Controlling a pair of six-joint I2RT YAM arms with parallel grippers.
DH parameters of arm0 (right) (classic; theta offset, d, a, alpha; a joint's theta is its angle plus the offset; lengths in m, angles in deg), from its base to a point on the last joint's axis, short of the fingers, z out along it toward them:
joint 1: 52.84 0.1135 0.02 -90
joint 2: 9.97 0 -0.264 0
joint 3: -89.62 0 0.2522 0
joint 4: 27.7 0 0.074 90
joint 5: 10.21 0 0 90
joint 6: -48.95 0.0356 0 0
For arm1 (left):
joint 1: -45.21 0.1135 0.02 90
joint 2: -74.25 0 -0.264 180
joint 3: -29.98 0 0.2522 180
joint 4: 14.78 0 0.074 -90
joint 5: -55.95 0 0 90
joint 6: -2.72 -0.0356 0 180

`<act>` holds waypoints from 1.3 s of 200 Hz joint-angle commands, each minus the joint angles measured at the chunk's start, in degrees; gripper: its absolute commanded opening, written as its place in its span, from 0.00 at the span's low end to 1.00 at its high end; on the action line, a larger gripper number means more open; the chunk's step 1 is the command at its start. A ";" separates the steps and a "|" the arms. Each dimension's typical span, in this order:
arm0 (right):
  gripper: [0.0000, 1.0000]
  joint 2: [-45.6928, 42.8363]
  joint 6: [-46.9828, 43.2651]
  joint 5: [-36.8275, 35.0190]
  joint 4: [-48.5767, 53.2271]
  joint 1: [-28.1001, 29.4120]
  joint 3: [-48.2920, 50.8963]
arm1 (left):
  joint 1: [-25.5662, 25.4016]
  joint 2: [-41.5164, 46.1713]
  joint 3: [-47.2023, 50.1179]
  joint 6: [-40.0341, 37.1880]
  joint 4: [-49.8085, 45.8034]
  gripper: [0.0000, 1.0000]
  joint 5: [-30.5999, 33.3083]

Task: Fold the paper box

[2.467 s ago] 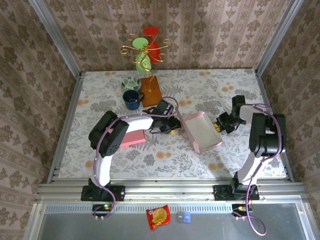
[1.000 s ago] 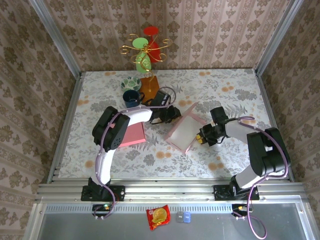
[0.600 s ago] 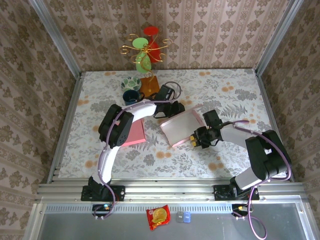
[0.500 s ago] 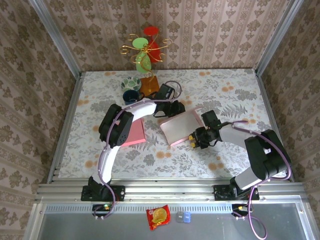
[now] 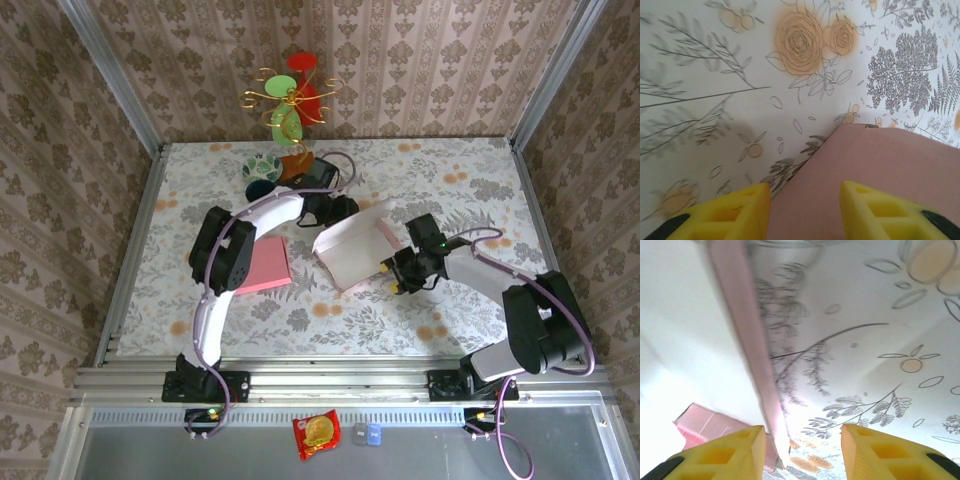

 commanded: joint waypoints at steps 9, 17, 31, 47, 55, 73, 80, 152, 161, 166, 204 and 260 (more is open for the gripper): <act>0.47 -5.63 -18.22 -7.19 10.24 -1.29 -5.38 | 1.39 9.63 0.07 -5.46 -4.92 0.43 6.65; 0.47 -6.51 -22.55 -9.25 12.14 -1.65 -6.88 | 1.62 11.50 0.91 -6.47 -5.69 0.44 7.92; 0.48 -7.84 -31.41 -12.04 14.76 -2.21 -9.07 | 1.84 14.59 2.37 -8.28 -7.37 0.44 10.06; 0.50 -8.86 -42.17 -14.95 17.32 -3.12 -11.49 | 1.93 17.73 4.33 -10.51 -9.25 0.44 12.03; 0.51 -9.08 -48.13 -14.77 17.40 -4.24 -12.62 | 1.95 19.71 5.51 -11.40 -10.26 0.45 12.75; 0.51 -8.87 -61.61 -13.85 18.44 -7.86 -15.76 | 2.15 24.09 8.45 -13.41 -12.28 0.44 14.16; 0.52 -8.70 -66.19 -12.03 17.99 -9.27 -17.00 | 2.24 25.90 9.72 -14.43 -13.03 0.45 14.25; 0.57 5.05 -95.33 0.93 7.77 -11.97 -25.90 | 2.04 44.43 26.72 -30.87 -13.63 0.46 6.74; 0.58 6.52 -99.53 1.47 7.10 -12.23 -26.85 | 1.87 46.11 28.52 -32.20 -13.08 0.48 6.05; 0.59 7.35 -101.47 2.11 7.04 -12.53 -27.31 | 1.70 46.87 29.54 -32.83 -12.75 0.49 5.82; 0.65 12.35 -114.35 6.37 4.84 -13.89 -29.76 | -0.68 47.63 33.57 -36.60 -11.14 0.53 8.63; 0.63 20.84 -117.78 11.01 4.23 -14.02 -36.21 | -0.88 40.33 30.36 -38.49 -9.48 0.55 13.43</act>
